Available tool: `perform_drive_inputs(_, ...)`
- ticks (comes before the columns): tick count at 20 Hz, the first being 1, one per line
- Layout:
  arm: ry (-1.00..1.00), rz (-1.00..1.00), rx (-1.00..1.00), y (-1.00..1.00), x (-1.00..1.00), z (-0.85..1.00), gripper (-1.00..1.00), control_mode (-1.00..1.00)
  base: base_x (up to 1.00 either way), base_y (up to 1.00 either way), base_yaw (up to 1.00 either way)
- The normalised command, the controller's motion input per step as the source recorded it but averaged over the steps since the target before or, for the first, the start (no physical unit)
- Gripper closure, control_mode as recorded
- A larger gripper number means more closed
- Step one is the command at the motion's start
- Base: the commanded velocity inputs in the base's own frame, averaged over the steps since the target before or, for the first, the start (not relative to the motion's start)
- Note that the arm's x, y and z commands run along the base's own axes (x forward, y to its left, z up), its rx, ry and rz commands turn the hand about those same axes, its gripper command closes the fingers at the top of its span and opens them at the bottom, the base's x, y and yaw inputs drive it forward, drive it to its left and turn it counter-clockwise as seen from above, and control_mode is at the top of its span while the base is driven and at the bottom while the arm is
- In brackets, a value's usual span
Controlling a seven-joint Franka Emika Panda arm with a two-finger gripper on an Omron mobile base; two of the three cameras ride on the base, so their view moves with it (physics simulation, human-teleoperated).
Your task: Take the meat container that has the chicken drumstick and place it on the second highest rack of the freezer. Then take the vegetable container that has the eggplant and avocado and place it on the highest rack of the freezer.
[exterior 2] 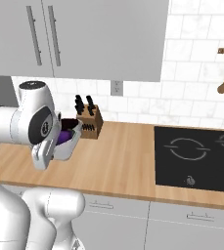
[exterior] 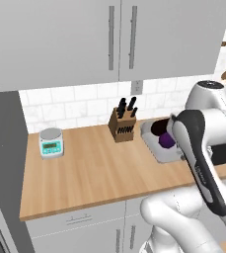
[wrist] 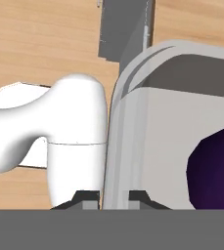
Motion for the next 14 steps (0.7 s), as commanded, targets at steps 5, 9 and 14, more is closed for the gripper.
perform_drive_inputs(5,0.00,0.01,0.00,0.00,-0.01,0.00,1.00,-1.00,0.00,0.00,0.00)
perform_drive_inputs(9,0.00,0.00,0.00,0.00,0.00,0.00,1.00,1.00,-0.34,-0.02,0.02)
perform_drive_inputs(14,0.00,0.00,0.00,0.00,0.00,0.00,1.00,1.00,-0.97,-0.34,0.09)
